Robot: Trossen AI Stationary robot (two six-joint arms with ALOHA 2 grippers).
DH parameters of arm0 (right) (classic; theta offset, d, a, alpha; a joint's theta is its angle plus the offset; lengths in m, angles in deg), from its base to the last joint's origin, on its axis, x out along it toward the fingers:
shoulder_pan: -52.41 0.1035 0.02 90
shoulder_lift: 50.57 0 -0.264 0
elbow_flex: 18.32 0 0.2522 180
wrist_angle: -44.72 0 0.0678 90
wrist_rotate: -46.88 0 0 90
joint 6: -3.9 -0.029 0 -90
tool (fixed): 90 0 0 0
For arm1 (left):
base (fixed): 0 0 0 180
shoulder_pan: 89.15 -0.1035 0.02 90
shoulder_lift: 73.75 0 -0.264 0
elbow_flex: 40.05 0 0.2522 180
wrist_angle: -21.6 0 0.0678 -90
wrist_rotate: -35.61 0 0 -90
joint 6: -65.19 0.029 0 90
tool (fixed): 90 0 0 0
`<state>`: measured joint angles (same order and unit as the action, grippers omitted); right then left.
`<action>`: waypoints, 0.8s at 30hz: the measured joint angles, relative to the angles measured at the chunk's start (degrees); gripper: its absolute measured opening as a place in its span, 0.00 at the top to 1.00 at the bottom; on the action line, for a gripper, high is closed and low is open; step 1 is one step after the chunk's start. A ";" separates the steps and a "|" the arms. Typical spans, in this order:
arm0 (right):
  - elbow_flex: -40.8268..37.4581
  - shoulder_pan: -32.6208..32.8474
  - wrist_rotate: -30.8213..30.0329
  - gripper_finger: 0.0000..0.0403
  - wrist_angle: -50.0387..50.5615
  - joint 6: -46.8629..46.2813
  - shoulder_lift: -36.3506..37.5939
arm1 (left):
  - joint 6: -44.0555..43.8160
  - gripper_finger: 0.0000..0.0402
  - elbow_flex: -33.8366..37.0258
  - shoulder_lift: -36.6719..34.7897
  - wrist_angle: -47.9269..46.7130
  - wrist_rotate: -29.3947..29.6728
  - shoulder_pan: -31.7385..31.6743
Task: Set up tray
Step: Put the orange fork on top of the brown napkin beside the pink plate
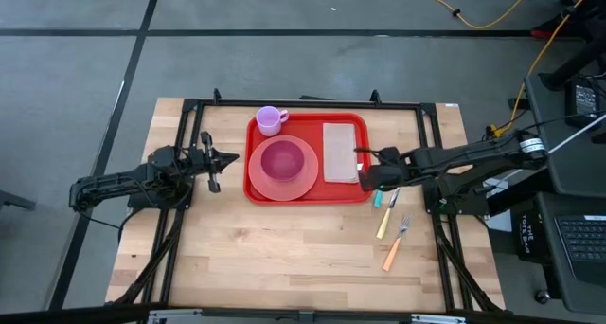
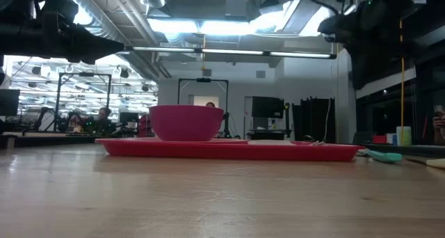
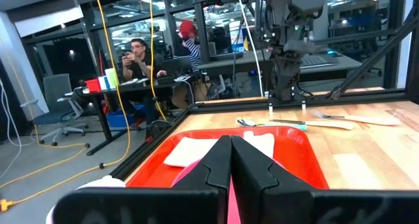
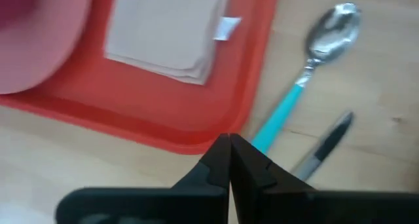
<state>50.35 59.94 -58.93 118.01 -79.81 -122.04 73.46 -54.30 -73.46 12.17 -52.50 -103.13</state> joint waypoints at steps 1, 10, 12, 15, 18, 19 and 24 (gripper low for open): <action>0.00 -0.02 0.00 0.99 0.79 -0.06 -0.66 | 0.00 0.99 0.00 0.00 -0.03 0.00 0.00; 0.00 -0.51 1.24 0.97 2.67 -1.37 -5.91 | 0.00 0.99 0.00 0.00 0.12 0.00 0.00; 0.00 -0.61 2.00 0.97 2.99 -2.10 -6.61 | 0.00 0.99 0.00 0.00 0.12 0.00 0.00; 0.00 -0.61 2.52 0.98 4.38 -3.74 -7.21 | -0.01 0.99 0.00 0.00 0.14 0.00 0.00; 0.00 -0.61 2.50 0.98 4.45 -3.87 -7.36 | -0.02 0.99 0.00 0.00 0.13 0.00 0.00; 0.00 -0.61 2.45 0.97 4.45 -3.85 -7.36 | -0.02 0.99 0.00 0.00 0.12 -0.01 0.00; 0.00 -0.61 1.22 0.93 4.70 -4.73 -7.36 | -0.02 0.99 0.00 0.00 0.12 0.00 0.00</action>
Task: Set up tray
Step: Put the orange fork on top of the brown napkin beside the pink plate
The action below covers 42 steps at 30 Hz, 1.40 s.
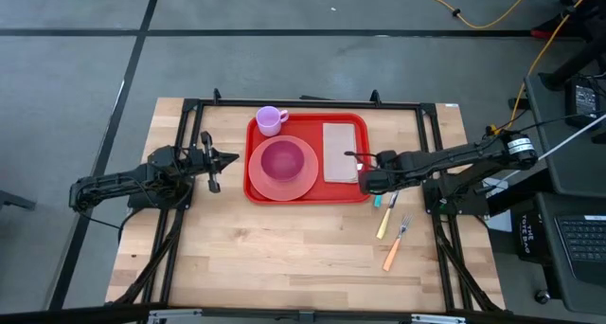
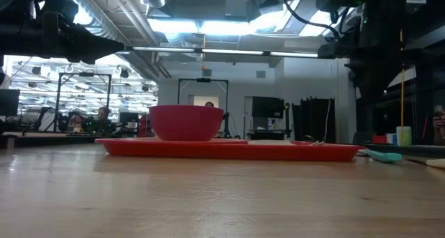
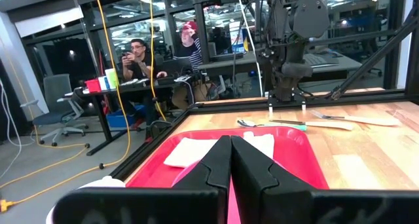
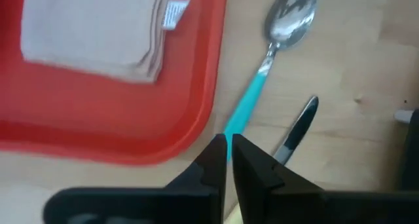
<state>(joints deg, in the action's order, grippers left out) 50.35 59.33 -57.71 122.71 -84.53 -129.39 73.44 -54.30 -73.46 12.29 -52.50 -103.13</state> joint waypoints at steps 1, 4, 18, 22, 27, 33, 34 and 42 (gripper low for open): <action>0.00 0.00 -0.92 0.92 0.08 -0.95 0.00 | 0.00 0.99 0.00 0.00 0.00 -0.02 0.00; 0.00 -0.04 -2.11 0.90 1.74 -2.65 0.00 | 0.00 0.99 0.00 0.00 0.00 0.00 0.00; -0.04 -0.07 -1.81 0.68 2.75 -2.34 0.00 | -0.04 0.99 0.00 0.00 -0.09 -0.02 0.00; -0.04 -0.07 -0.08 0.62 2.95 -2.59 0.00 | -0.08 0.99 0.00 0.00 -0.17 -0.02 0.00; -0.04 0.06 3.96 0.57 2.78 -3.13 0.00 | -0.04 0.99 0.00 0.01 -0.52 -0.02 0.00; -0.04 2.55 9.46 0.57 2.78 -7.77 0.02 | -0.09 0.99 0.00 0.00 -0.54 -0.02 0.00; -0.04 3.26 10.12 0.57 2.78 -9.08 0.02 | -0.09 0.99 0.00 0.00 -0.55 -0.02 0.00; -0.07 12.81 10.22 0.58 0.41 -20.95 0.02 | -0.02 0.99 0.00 0.00 -1.46 -0.02 -0.01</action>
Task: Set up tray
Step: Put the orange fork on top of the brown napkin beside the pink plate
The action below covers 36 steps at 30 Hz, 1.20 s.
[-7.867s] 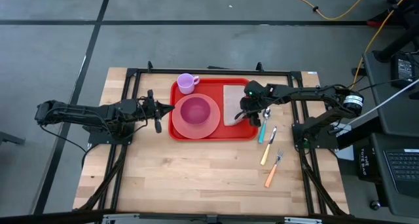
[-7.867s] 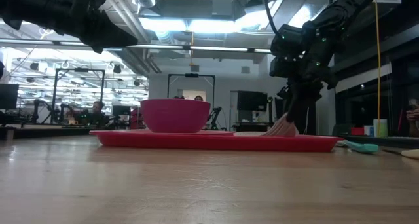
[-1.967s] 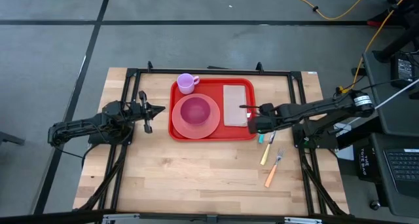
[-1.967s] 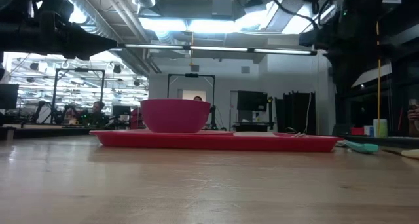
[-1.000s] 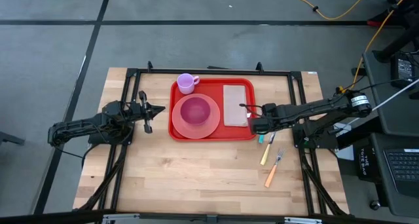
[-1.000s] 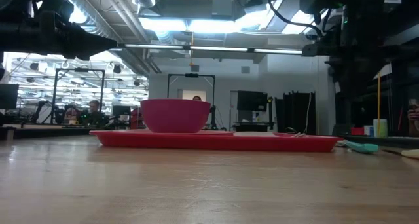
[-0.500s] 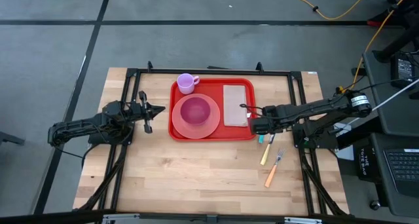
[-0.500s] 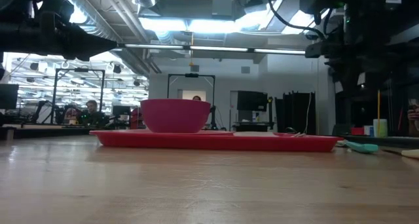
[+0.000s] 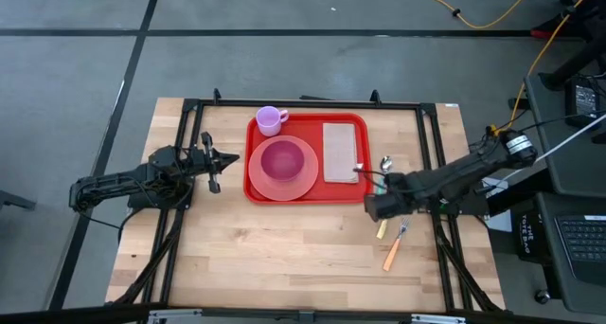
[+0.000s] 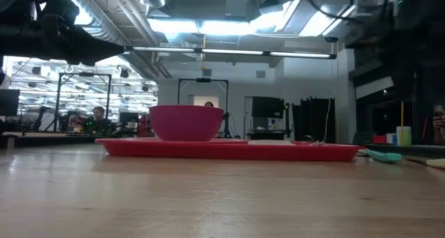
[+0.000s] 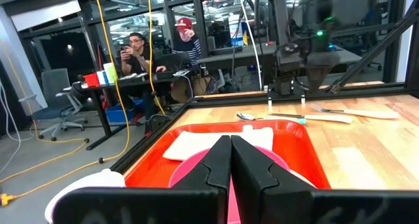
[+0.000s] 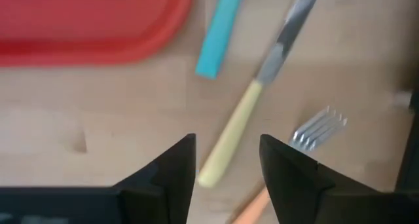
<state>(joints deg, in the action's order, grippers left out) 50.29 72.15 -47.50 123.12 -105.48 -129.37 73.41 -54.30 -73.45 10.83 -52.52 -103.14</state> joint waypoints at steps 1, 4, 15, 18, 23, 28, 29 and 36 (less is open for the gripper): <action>0.00 1.47 0.02 0.58 -0.27 -1.89 0.00 | 0.00 0.99 0.00 0.02 0.00 0.00 -0.01; 0.00 5.89 0.05 0.58 -0.56 -8.36 0.00 | 0.02 0.99 0.00 0.01 0.02 0.01 0.01; 0.00 19.35 4.47 0.58 -5.87 -28.97 -2.74 | 0.04 0.99 0.00 0.00 0.19 0.02 0.00; 0.00 20.24 4.98 0.58 -8.57 -29.58 -5.27 | 0.04 0.99 0.00 0.00 1.01 0.02 0.01; 0.00 20.27 3.82 0.58 -11.55 -29.40 -8.01 | 0.07 0.99 0.00 0.00 3.17 0.04 0.00; 0.00 21.19 4.02 0.58 -11.78 -29.54 -9.75 | 0.06 0.99 0.00 0.00 3.10 0.02 0.01; 0.00 21.33 4.02 0.58 -11.76 -29.56 -10.05 | 0.06 0.99 0.00 0.00 3.10 0.04 0.01; 0.00 22.73 4.52 0.58 -11.62 -29.69 -13.13 | 0.04 0.99 0.00 0.01 3.06 0.02 0.01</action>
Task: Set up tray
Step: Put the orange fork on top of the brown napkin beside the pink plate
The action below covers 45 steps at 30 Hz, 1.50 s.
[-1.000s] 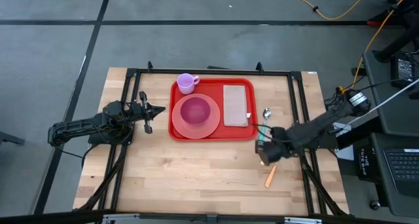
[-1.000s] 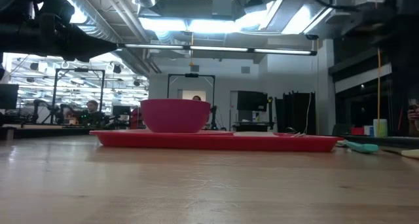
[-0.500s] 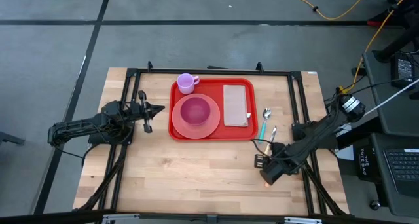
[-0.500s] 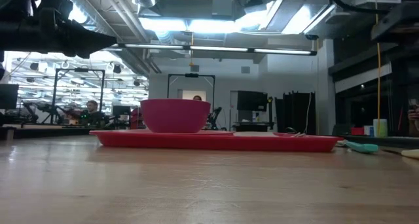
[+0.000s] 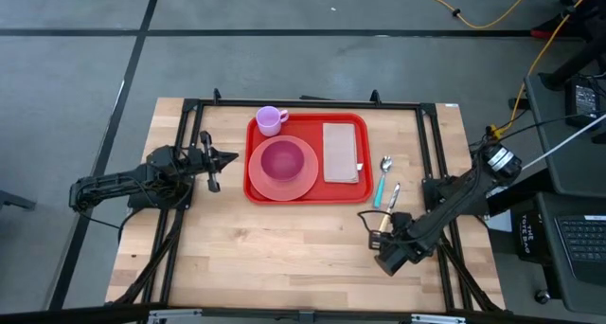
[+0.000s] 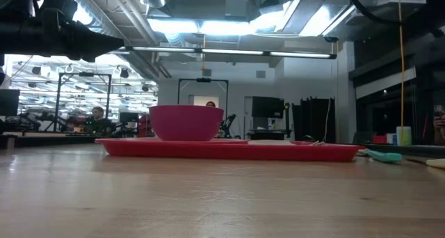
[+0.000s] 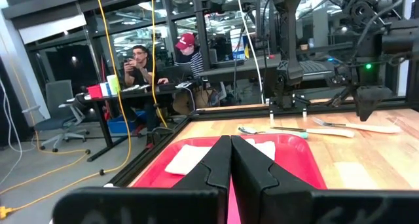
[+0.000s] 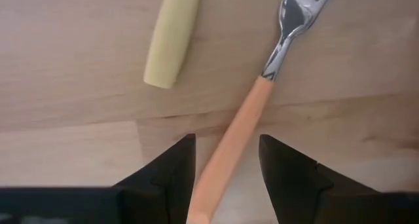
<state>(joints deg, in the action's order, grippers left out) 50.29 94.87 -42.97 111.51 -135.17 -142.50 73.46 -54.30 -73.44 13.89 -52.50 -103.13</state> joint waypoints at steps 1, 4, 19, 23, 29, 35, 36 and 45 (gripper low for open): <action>0.00 0.21 0.00 0.58 -0.15 0.00 -0.56 | 0.01 0.99 0.00 -0.01 0.00 0.00 0.00; 0.00 0.61 0.00 0.58 -1.26 0.02 -1.96 | 0.00 0.99 0.00 -0.02 -0.02 0.00 -0.02; 0.00 0.60 1.06 0.58 -1.16 0.00 -5.81 | 0.00 0.99 0.00 0.00 -0.25 0.00 -0.01; 0.00 0.61 1.03 0.58 -3.11 0.02 -7.76 | 0.00 0.99 0.00 0.00 -0.24 0.00 0.00; 0.09 0.61 1.02 0.58 -3.57 0.19 -8.16 | 0.00 0.99 0.00 0.00 -0.25 0.00 -0.01; 0.09 0.59 1.01 0.58 -3.64 0.63 -8.18 | -0.02 0.99 0.00 0.00 -0.25 0.00 -0.01; 0.09 0.59 0.99 0.58 -3.64 0.68 -8.18 | -0.04 0.99 0.00 0.00 -0.24 0.00 0.00; 0.09 0.57 0.54 0.71 -3.72 1.14 -8.25 | -0.02 0.99 0.00 0.01 -0.26 0.00 0.00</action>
<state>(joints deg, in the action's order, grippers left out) 50.37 95.44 -42.43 107.78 -134.03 -150.75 73.44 -54.30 -73.43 13.63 -52.50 -103.13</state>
